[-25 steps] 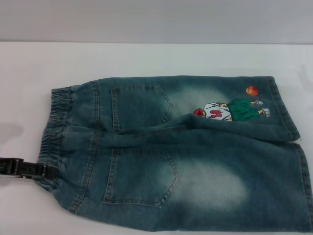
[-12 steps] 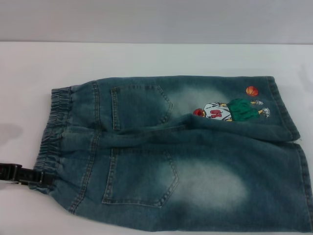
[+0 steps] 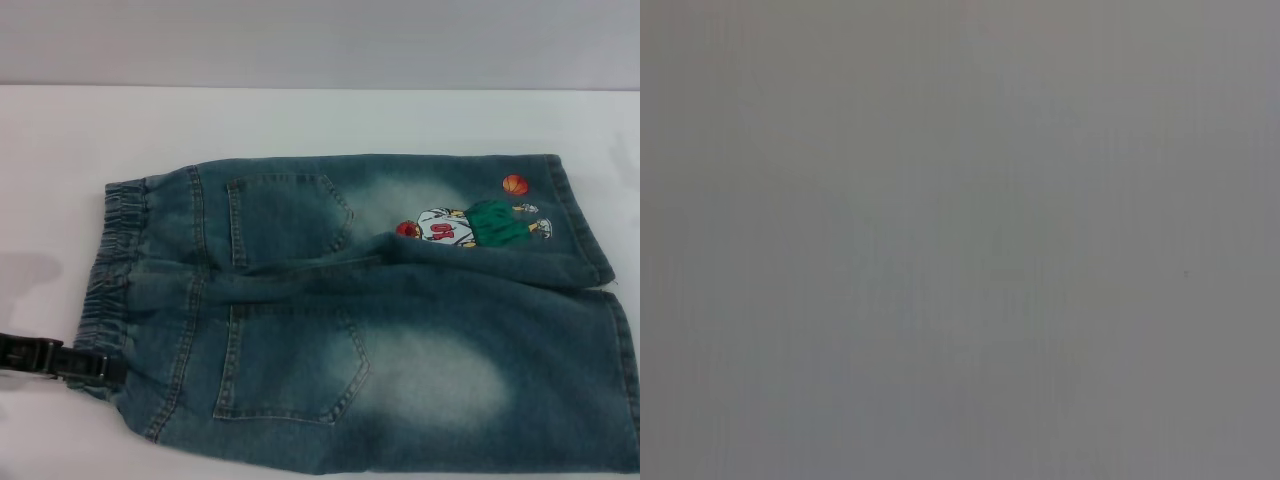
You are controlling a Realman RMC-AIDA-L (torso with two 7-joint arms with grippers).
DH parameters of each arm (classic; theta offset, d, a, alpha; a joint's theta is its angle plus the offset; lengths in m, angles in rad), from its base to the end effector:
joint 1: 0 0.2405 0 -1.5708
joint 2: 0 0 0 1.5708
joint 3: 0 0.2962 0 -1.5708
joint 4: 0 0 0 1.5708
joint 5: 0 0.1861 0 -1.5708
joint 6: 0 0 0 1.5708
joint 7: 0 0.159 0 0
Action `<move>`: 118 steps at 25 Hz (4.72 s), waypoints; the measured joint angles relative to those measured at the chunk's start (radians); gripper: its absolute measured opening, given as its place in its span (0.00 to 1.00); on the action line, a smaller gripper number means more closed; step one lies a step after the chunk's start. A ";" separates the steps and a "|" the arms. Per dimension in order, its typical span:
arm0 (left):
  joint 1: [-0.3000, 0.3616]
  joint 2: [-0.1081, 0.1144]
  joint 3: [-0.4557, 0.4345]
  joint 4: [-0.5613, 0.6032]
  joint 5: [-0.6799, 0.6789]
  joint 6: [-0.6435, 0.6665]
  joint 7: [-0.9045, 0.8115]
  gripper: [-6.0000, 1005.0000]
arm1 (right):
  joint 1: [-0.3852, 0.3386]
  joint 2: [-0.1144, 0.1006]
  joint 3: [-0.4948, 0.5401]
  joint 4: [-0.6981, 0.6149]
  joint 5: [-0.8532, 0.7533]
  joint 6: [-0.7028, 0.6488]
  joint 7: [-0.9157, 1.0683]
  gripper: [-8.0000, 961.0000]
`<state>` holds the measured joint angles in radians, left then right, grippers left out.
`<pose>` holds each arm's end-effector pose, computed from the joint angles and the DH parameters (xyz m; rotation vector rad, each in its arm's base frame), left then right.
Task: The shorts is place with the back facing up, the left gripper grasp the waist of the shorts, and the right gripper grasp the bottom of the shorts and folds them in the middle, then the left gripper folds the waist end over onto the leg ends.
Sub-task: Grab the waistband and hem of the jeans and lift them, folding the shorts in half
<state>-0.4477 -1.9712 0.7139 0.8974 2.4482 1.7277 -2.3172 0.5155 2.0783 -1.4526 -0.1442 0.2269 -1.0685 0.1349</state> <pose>-0.3509 0.2895 0.0238 -2.3827 -1.8130 -0.0340 0.3473 0.3890 0.0247 -1.4135 0.5334 0.6459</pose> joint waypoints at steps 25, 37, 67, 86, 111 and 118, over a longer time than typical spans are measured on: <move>-0.030 -0.011 -0.010 0.025 0.002 -0.002 0.006 0.53 | 0.001 -0.003 0.009 0.005 0.003 0.004 0.000 0.83; -0.038 -0.009 -0.021 0.025 -0.003 -0.007 0.016 0.21 | 0.000 -0.002 0.002 0.002 -0.002 0.004 0.024 0.83; -0.061 -0.023 -0.084 0.024 -0.006 -0.054 0.047 0.06 | 0.134 -0.286 0.565 -0.560 -1.979 -1.156 1.379 0.83; -0.056 -0.023 -0.085 0.015 -0.008 -0.060 0.056 0.06 | 0.077 -0.280 0.670 -0.570 -2.705 -1.005 1.448 0.83; -0.051 -0.045 -0.085 0.013 -0.009 -0.060 0.046 0.06 | 0.097 -0.214 0.545 -0.578 -2.911 -0.836 1.543 0.83; -0.055 -0.045 -0.085 0.013 -0.009 -0.062 0.040 0.07 | 0.120 -0.194 0.541 -0.579 -2.948 -0.821 1.543 0.83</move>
<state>-0.5031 -2.0161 0.6288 0.9102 2.4389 1.6653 -2.2773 0.6355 1.8840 -0.9112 -0.7235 -2.7214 -1.8899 1.6777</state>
